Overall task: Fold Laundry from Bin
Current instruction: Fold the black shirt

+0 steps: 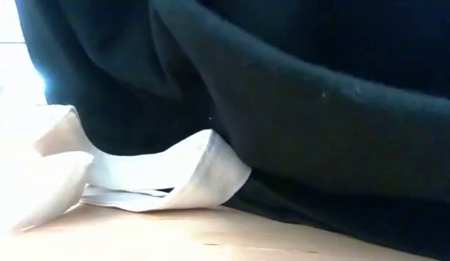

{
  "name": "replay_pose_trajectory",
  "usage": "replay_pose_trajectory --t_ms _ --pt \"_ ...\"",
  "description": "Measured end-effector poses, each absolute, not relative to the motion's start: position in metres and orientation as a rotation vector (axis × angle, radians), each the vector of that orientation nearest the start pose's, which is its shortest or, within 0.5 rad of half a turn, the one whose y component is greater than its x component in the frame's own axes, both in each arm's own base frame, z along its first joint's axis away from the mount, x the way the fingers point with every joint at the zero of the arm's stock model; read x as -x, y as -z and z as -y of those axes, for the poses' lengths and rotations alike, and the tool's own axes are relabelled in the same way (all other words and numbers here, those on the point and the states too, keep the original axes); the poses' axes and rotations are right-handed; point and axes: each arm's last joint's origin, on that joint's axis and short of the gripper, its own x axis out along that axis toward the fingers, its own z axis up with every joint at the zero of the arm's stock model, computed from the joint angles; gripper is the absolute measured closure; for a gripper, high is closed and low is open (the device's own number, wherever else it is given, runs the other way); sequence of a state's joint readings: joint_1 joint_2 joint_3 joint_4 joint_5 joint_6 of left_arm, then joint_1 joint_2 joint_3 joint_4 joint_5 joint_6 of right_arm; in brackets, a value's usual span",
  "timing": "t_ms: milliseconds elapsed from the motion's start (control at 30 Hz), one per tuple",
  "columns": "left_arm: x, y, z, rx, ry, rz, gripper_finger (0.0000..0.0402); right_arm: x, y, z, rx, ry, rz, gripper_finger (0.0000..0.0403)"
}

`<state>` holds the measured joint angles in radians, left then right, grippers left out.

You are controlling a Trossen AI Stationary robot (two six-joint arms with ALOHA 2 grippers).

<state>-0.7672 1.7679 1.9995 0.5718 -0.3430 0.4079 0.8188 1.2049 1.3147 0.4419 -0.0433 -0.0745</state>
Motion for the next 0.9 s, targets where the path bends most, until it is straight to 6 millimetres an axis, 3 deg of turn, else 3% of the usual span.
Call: replay_pose_trajectory --t_ms 167,300,467,667,900 --pt "-0.283 -0.575 0.243 -0.011 0.229 0.695 0.0390 -0.157 -0.513 -0.172 -0.172 -0.834 0.620 0.0378" --pt "-0.280 -0.577 0.237 0.035 0.193 0.846 0.0390 -0.146 -0.534 -0.169 -0.177 -0.915 0.700 0.0378" --pt "-0.261 -0.596 0.226 0.060 0.192 0.941 0.0390 -0.135 -0.555 -0.162 -0.143 -0.921 0.805 0.0378" --pt "-0.242 -0.613 0.211 -0.111 0.061 1.114 0.0390 -0.128 -0.576 -0.147 -0.022 -0.677 0.921 0.0378" --pt "-0.209 -0.636 0.183 -0.047 0.017 1.210 0.0390 -0.114 -0.602 -0.127 -0.068 -0.537 0.979 0.0378"
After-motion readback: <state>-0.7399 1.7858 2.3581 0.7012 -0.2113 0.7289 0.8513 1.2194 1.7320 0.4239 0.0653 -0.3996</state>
